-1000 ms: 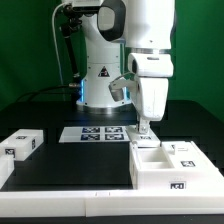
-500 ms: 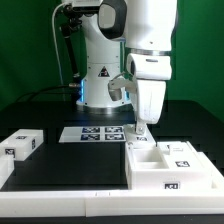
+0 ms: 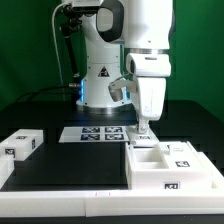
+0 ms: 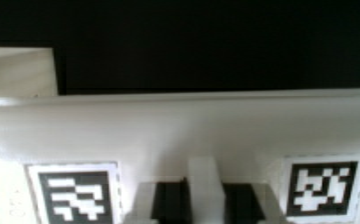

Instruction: Assemble cabinet

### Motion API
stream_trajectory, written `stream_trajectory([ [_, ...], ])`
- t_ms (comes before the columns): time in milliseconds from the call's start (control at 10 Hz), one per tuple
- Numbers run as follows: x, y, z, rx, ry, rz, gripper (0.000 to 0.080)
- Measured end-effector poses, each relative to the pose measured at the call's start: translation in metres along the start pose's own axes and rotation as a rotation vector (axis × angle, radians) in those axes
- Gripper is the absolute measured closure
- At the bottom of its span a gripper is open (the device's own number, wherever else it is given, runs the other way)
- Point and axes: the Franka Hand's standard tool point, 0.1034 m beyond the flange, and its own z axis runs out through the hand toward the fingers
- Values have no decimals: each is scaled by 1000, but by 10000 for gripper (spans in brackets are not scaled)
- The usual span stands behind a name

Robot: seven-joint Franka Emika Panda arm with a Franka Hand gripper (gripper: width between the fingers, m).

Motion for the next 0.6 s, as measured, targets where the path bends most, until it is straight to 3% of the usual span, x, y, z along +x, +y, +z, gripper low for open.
stream_trajectory([
  [200, -4, 0, -1, 22, -20, 21, 730],
  [600, -11, 1, 2, 24, -4, -17, 731],
])
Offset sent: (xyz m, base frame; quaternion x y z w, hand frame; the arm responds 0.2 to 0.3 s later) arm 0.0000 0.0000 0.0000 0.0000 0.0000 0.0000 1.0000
